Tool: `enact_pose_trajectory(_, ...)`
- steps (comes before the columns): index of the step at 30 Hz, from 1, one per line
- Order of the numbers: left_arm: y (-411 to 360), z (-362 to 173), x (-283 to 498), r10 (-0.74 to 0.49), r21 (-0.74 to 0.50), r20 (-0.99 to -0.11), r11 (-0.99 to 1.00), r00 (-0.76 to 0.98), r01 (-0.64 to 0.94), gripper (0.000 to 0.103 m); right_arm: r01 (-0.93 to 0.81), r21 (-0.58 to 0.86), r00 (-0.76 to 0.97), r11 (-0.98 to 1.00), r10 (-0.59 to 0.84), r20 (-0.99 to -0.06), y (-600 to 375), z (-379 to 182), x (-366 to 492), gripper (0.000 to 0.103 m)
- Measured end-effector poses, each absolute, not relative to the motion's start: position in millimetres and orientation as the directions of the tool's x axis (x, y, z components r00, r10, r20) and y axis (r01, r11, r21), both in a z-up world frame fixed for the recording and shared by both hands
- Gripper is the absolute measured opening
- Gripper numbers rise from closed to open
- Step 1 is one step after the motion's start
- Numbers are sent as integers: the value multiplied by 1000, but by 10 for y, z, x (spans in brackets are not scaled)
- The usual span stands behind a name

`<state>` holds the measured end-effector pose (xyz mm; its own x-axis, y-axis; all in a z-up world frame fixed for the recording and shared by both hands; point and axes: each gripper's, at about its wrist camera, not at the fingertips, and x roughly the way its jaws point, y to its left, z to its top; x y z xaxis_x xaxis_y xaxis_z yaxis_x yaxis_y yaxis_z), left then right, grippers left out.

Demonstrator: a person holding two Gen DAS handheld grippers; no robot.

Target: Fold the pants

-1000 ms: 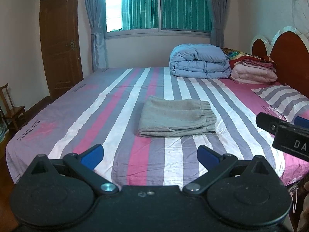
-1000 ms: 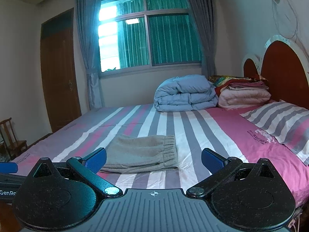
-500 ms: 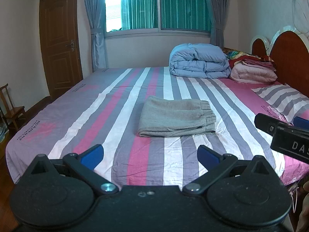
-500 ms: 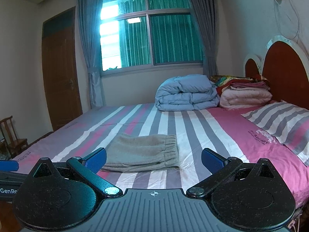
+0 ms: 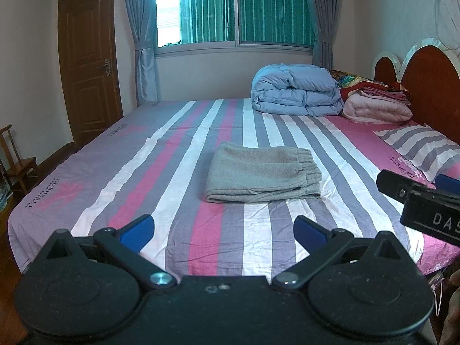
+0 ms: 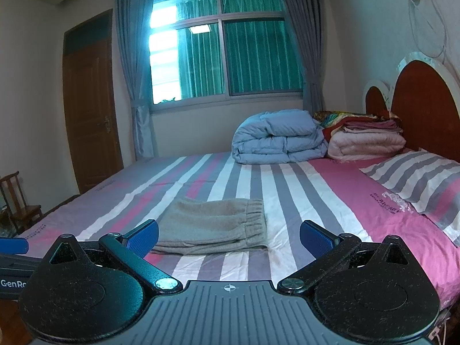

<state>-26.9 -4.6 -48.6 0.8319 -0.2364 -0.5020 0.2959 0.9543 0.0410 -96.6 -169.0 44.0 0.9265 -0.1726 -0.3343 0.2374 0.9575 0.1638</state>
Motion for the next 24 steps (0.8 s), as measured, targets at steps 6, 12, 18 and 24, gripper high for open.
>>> enact_pose_trajectory(6,-47,-486,-268,-236,41,-503,954,832,296,97,237,163,925,958,-171,-338,-1695,434,-955,103)
enact_pose_trajectory(12,-56,-506,-263,-238,42,-505,953,829,299,97,234,164,925,958,-168,-341,-1691,430,-952,103)
enact_pose_trajectory(18,-59,-515,-262,-238,40,-508,953,828,299,97,234,164,925,958,-168,-341,-1689,429,-953,103)
enact_pose_trajectory(24,-74,-525,-269,-239,40,-509,953,827,300,97,233,163,925,959,-167,-341,-1682,430,-955,103)
